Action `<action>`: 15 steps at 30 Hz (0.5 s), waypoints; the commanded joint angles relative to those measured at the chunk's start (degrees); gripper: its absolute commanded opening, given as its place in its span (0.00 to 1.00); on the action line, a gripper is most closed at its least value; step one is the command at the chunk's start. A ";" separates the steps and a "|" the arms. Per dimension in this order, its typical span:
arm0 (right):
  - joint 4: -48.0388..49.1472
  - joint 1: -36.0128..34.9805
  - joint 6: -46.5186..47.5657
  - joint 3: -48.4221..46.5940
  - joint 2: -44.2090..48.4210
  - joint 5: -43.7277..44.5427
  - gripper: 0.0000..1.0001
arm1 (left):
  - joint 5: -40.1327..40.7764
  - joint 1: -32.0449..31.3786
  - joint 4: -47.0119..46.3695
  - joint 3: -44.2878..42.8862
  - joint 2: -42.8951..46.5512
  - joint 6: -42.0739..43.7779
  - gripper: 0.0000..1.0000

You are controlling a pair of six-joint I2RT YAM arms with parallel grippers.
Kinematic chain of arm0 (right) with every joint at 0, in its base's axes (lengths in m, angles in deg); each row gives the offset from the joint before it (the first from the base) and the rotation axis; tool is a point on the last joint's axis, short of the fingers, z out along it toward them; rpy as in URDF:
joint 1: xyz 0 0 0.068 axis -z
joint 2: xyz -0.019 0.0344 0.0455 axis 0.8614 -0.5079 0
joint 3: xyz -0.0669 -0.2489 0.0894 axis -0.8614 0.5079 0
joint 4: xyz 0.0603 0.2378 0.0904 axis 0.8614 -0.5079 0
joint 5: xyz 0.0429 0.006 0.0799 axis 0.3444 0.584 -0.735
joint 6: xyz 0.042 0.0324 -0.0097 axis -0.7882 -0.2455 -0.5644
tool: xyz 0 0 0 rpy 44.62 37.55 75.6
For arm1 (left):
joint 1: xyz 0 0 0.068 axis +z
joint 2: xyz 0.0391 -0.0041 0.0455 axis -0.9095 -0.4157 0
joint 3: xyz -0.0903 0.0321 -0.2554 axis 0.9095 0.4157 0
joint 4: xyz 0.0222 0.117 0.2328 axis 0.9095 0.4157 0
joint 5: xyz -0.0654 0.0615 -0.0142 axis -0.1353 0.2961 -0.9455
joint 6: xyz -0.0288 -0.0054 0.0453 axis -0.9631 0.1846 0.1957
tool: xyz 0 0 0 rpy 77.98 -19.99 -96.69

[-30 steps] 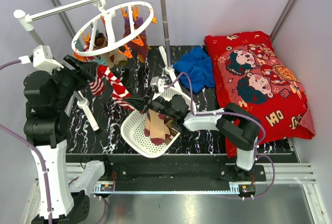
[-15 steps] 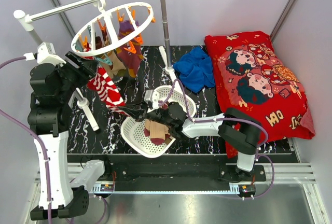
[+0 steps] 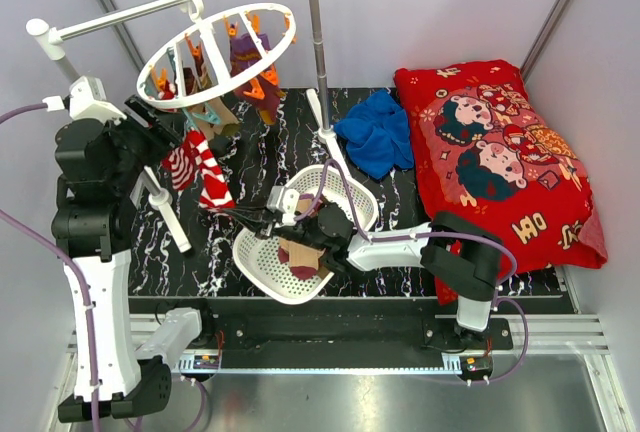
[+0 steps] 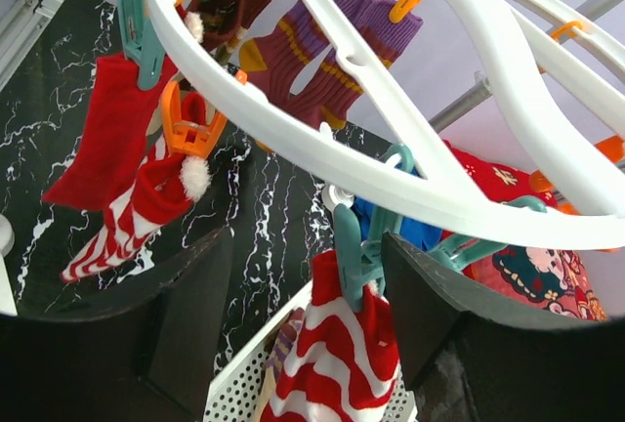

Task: Remove the socks clipped to the hanger

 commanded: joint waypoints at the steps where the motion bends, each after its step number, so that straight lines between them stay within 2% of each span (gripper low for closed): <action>1: 0.57 -0.96 3.42 -2.39 1.10 1.87 0.00 | -1.58 -0.06 -3.35 -3.58 -1.32 0.75 0.65; 15: -0.74 -1.40 5.96 -2.57 1.10 2.49 0.00 | -3.95 -0.32 -3.34 -4.11 -2.99 -0.75 0.65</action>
